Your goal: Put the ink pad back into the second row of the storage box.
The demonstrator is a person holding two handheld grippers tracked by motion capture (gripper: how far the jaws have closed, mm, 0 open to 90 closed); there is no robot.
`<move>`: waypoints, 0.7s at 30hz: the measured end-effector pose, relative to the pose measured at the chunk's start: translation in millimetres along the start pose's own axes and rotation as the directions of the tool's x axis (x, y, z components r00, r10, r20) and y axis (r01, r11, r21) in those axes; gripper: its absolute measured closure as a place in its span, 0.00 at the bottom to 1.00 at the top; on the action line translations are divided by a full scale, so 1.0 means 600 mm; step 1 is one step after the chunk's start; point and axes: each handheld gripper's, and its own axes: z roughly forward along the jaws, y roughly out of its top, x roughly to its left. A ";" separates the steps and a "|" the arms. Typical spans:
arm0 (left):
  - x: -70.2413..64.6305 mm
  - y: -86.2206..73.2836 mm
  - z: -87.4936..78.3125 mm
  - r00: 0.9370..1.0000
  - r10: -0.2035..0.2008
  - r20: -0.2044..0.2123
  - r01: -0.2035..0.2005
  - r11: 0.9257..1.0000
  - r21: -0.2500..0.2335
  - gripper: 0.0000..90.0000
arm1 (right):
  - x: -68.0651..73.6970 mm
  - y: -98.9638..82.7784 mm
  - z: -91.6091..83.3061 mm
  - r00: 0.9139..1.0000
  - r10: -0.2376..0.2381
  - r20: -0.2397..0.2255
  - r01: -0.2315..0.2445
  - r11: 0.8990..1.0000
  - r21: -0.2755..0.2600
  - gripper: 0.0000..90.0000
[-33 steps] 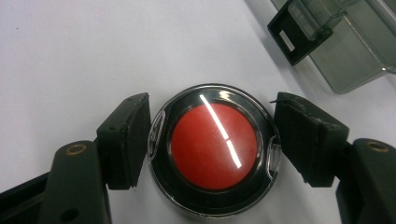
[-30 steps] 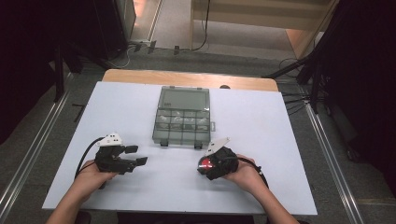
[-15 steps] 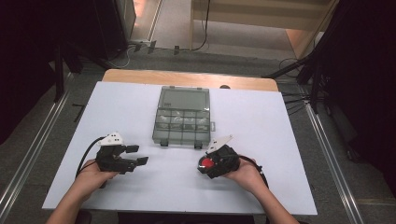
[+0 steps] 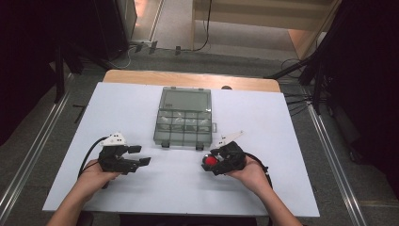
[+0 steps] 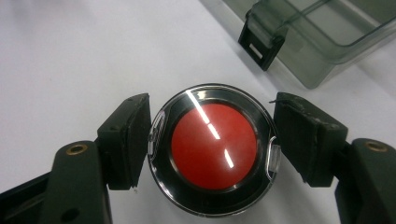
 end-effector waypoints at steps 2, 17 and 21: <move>0.000 0.001 0.001 1.000 0.001 0.001 -0.001 1.000 -0.002 0.37 | 0.000 0.001 -0.004 1.000 0.016 -0.005 -0.016 1.000 -0.011 0.34; -0.003 0.006 0.010 1.000 0.012 0.008 -0.012 1.000 0.002 0.37 | -0.006 0.011 -0.025 0.998 0.064 -0.010 -0.064 0.996 -0.066 0.34; -0.004 0.006 0.011 1.000 0.010 0.011 -0.010 1.000 0.003 0.37 | -0.008 0.017 -0.028 0.998 0.068 -0.009 -0.068 0.995 -0.075 0.34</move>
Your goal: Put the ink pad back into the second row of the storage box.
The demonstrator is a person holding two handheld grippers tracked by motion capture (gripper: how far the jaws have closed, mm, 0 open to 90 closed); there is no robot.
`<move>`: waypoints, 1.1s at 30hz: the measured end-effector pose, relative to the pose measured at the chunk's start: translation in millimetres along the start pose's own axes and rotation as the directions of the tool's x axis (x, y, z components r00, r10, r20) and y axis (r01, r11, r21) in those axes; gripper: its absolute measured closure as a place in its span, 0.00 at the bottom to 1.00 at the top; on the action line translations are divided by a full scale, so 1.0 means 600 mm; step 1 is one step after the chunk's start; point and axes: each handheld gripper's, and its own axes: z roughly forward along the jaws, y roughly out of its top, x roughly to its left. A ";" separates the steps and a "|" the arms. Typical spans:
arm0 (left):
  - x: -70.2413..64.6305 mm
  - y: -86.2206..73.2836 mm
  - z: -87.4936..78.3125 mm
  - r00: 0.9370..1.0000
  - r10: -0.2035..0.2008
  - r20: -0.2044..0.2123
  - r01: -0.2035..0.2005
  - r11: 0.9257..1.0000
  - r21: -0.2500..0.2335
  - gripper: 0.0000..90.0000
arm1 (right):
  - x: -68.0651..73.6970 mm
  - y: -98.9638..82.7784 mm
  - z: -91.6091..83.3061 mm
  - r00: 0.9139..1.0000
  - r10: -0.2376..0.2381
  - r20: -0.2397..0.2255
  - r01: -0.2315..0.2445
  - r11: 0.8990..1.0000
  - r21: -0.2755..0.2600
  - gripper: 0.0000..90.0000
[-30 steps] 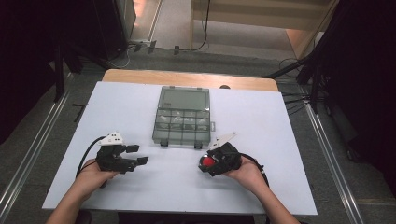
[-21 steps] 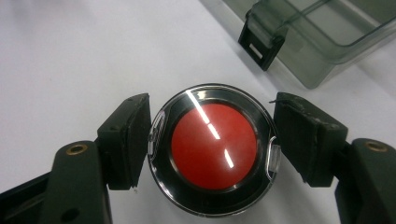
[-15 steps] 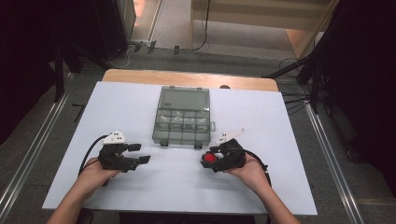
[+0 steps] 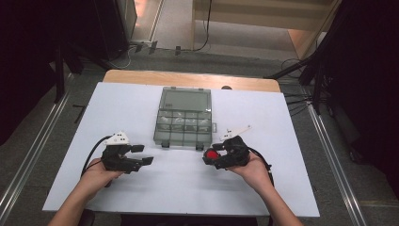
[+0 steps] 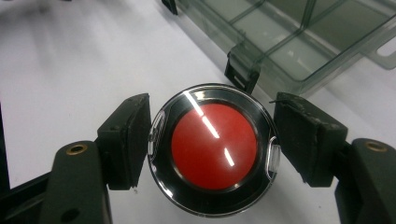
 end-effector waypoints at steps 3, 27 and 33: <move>-0.001 0.000 0.001 1.000 0.000 0.000 0.000 1.000 0.001 0.37 | 0.001 0.005 -0.002 1.000 0.002 0.004 -0.002 1.000 -0.009 0.34; 0.000 0.002 0.002 1.000 -0.006 0.000 0.006 1.000 -0.004 0.37 | 0.000 0.046 -0.002 1.000 0.013 0.019 -0.013 1.000 -0.021 0.34; 0.001 0.002 0.002 1.000 -0.005 -0.001 0.005 1.000 -0.006 0.37 | -0.003 0.060 0.001 1.000 0.017 0.015 -0.017 0.999 -0.029 0.34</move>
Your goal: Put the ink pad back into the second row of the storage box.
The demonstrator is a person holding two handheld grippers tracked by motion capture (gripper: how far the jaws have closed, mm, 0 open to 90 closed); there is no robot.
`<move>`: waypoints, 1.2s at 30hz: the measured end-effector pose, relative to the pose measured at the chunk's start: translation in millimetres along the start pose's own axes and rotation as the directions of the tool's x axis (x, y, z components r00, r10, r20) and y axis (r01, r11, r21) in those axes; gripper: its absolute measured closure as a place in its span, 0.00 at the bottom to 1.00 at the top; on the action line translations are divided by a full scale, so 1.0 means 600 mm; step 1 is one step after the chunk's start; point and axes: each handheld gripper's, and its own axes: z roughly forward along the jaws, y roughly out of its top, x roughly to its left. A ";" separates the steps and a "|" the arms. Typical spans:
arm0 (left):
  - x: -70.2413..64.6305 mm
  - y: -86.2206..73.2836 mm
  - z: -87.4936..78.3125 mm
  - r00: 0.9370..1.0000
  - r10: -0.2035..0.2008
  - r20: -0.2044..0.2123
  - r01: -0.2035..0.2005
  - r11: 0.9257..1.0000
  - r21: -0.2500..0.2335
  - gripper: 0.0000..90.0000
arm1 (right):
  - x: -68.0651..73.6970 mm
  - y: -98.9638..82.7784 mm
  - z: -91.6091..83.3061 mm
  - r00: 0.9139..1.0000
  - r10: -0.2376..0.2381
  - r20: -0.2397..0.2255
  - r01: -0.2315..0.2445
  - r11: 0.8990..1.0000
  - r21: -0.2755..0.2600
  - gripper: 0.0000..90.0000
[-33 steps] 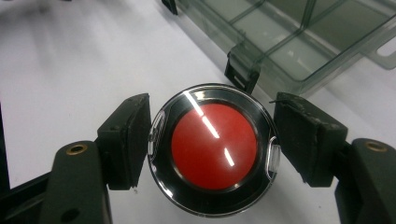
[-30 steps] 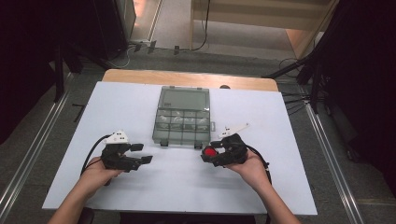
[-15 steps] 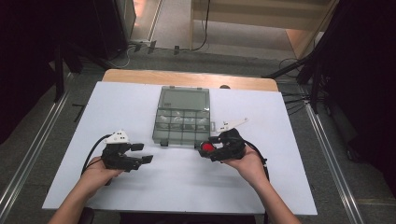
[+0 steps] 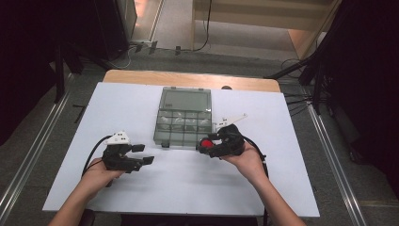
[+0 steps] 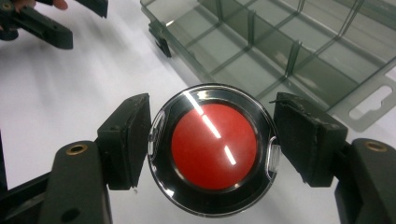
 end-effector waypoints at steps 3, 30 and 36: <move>0.000 0.000 0.000 1.000 -0.001 0.000 0.001 1.000 0.001 0.37 | 0.000 0.009 0.002 1.000 0.003 -0.002 -0.003 1.000 -0.007 0.34; 0.001 0.000 -0.001 1.000 -0.002 0.000 0.002 1.000 -0.001 0.37 | -0.009 0.072 0.033 1.000 -0.001 0.010 0.001 1.000 0.005 0.34; 0.000 0.000 -0.001 1.000 -0.003 0.001 0.003 1.000 -0.001 0.37 | -0.014 0.084 0.044 1.000 0.006 0.015 -0.006 1.000 0.005 0.34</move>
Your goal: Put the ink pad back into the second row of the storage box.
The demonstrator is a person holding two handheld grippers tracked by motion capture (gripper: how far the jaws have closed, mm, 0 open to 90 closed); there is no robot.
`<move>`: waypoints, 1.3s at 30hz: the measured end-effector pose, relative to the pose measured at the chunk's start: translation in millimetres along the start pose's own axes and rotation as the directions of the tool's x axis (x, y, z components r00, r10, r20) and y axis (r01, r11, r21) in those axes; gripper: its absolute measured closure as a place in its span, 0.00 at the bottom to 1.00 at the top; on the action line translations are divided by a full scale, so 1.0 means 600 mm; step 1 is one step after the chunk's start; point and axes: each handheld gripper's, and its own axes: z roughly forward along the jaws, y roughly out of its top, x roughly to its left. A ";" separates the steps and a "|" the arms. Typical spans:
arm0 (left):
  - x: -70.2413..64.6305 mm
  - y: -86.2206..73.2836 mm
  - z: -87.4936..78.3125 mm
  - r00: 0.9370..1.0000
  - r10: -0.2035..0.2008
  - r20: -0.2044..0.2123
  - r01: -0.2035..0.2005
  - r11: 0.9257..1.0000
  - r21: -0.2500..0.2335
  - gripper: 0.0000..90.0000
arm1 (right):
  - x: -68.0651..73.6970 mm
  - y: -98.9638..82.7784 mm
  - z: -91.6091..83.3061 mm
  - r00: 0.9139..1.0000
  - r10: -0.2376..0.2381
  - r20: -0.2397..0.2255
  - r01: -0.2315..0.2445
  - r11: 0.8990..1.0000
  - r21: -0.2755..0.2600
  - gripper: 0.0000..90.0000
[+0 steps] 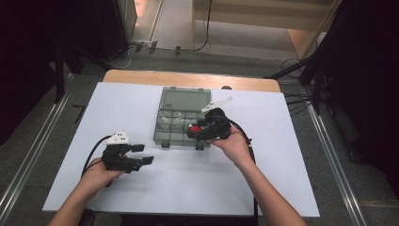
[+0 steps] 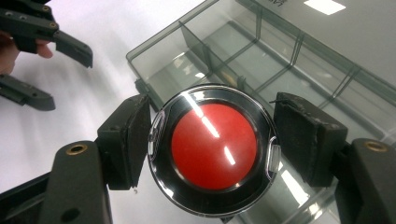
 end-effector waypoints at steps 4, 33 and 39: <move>0.001 0.000 0.000 1.000 0.000 0.000 0.000 1.000 0.000 0.37 | -0.002 0.006 0.008 1.000 0.001 0.005 -0.001 1.000 0.007 0.34; 0.003 0.000 -0.002 1.000 -0.010 -0.001 0.010 1.000 -0.007 0.37 | -0.009 0.023 0.061 1.000 -0.004 0.031 0.003 0.999 0.050 0.34; 0.005 0.001 -0.004 1.000 -0.010 -0.006 0.010 1.000 -0.013 0.37 | -0.009 0.020 0.065 0.999 -0.013 0.042 0.011 0.999 0.052 0.34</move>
